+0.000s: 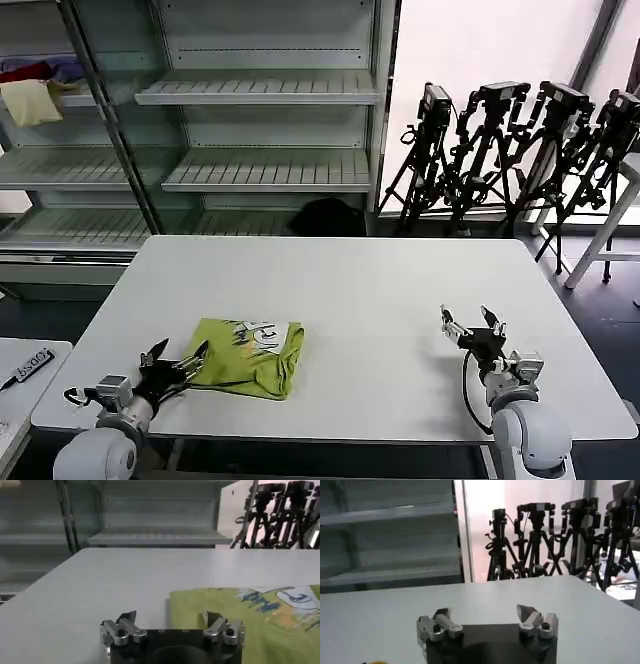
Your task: Fold and organize the clothes.
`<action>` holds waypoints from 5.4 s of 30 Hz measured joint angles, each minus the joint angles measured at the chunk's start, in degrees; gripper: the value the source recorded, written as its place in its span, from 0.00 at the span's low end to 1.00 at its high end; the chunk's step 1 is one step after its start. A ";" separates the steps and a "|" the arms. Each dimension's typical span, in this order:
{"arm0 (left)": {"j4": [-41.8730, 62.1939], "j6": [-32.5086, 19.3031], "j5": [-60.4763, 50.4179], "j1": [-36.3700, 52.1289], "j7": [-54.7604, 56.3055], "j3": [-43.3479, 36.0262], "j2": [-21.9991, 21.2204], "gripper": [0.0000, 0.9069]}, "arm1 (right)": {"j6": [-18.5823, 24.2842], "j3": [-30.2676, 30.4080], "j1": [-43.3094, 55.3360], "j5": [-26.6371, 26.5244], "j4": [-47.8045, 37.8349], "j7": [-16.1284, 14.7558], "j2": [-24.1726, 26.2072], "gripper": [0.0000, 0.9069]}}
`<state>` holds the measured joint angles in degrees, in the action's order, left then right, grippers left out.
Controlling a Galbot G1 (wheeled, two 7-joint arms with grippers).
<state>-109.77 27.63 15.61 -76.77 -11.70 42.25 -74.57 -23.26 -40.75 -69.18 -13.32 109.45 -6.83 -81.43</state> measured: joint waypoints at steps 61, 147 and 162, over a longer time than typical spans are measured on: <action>-0.68 -5.62 1.07 2.24 -8.43 16.73 19.17 0.00 | 1.39 -0.43 -0.74 -0.57 -1.53 0.38 0.14 1.00; -10.69 -5.10 9.43 -7.33 4.87 6.50 4.29 1.00 | -9.90 34.90 4.01 -20.54 -2.79 23.22 -6.94 0.00; -9.75 -6.83 10.00 -9.44 5.53 7.43 3.93 1.00 | -10.20 31.54 4.37 -21.16 -2.44 23.02 -5.52 0.00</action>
<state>-119.52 20.80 25.61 -86.21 -6.18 49.68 -70.64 -33.47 -9.20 -64.81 -34.47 107.01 16.19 -86.95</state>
